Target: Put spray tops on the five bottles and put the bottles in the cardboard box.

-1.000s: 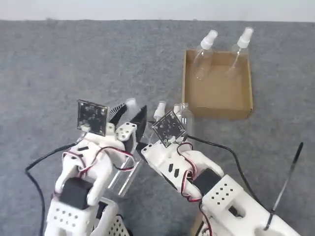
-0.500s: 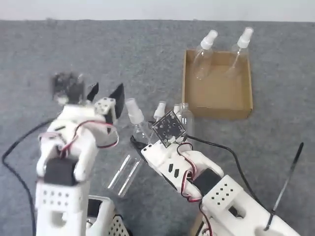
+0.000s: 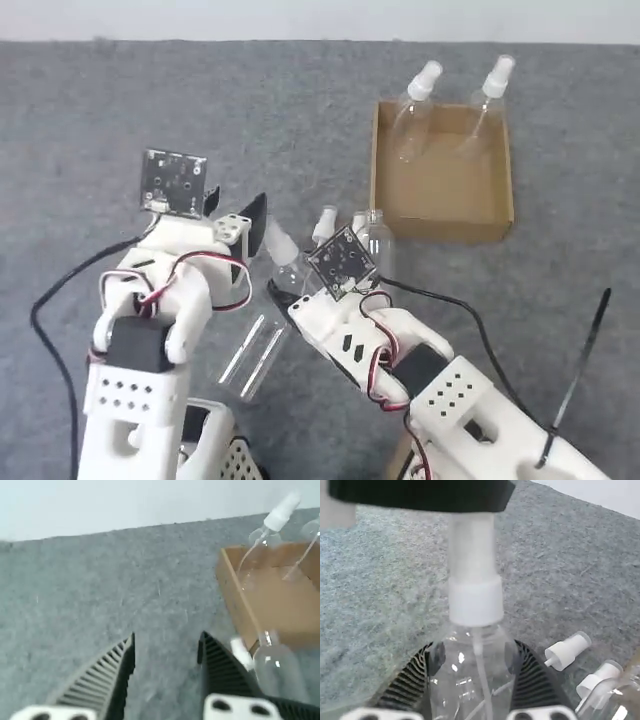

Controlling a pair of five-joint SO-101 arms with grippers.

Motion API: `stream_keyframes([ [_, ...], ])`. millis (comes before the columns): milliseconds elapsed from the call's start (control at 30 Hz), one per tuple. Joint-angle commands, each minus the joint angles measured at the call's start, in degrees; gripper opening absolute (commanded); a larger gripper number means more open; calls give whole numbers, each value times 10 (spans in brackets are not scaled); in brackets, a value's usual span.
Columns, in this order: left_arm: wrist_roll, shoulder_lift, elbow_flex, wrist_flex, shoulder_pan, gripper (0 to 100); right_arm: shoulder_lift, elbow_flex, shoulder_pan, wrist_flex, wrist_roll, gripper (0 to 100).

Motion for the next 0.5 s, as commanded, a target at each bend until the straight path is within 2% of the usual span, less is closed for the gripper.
stream_keyframes([
  [0, -24, -21, -2, -5, 6, 188, -26, -11, 3, -9, -7, 6],
  [267, -20, -23, -84, 38, -54, 191, -26, -16, 10, -9, -6, 6],
  [467, -19, -51, -44, 46, -55, 192, -22, -84, 73, 35, -6, 6],
])
